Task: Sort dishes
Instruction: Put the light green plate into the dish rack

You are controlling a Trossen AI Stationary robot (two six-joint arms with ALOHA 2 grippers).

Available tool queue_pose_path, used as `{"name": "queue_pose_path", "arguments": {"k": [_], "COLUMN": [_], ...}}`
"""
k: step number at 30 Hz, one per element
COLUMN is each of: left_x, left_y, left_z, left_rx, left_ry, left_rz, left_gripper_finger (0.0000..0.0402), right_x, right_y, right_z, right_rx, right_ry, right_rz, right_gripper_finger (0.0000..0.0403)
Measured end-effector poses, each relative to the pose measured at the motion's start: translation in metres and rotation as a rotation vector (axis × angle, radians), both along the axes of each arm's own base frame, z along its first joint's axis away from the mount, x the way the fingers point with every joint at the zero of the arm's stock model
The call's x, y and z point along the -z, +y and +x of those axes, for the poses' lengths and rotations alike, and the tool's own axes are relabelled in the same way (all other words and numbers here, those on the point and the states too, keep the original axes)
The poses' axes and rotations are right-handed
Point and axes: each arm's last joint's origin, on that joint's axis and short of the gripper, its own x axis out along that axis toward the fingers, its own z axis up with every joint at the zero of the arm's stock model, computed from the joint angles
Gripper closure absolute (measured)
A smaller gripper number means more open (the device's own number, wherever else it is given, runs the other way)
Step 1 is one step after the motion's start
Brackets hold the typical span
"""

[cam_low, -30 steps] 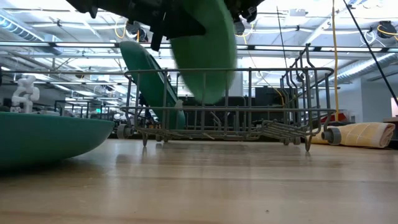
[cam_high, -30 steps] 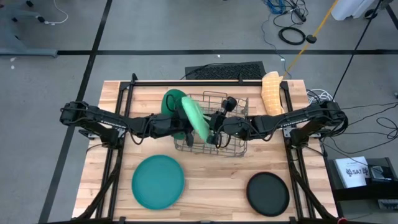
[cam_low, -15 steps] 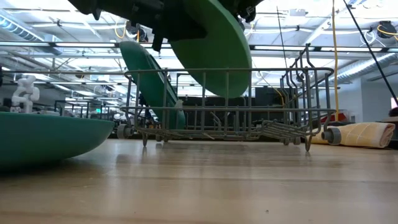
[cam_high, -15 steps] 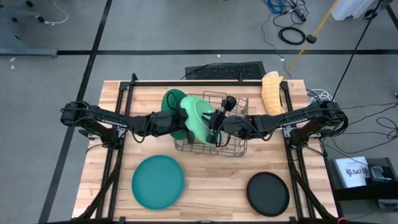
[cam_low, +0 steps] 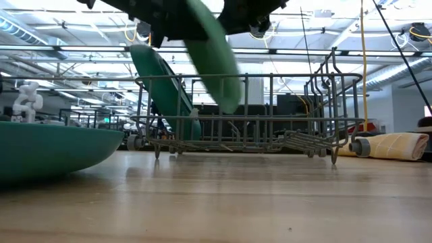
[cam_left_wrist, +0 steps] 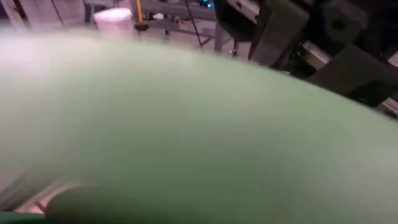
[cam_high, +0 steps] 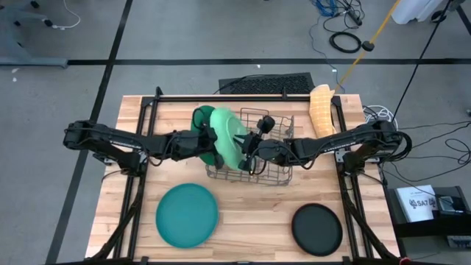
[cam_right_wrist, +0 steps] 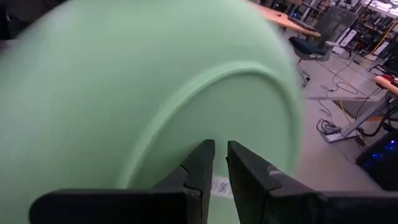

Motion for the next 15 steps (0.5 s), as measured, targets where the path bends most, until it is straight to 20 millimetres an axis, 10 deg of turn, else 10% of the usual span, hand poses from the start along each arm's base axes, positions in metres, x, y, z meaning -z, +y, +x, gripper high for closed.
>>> {"name": "queue_pose_path", "arguments": {"k": [15], "left_x": [-0.013], "left_y": [0.007], "left_z": [-0.009], "left_rx": [-0.057], "left_ry": [-0.030], "left_rz": [0.022], "left_gripper_finger": [0.0372], "right_x": [0.007], "right_y": [-0.001], "right_z": [0.004], "right_rx": [-0.046], "right_ry": [0.012], "right_rz": [0.022], "right_gripper_finger": [0.0353]}}
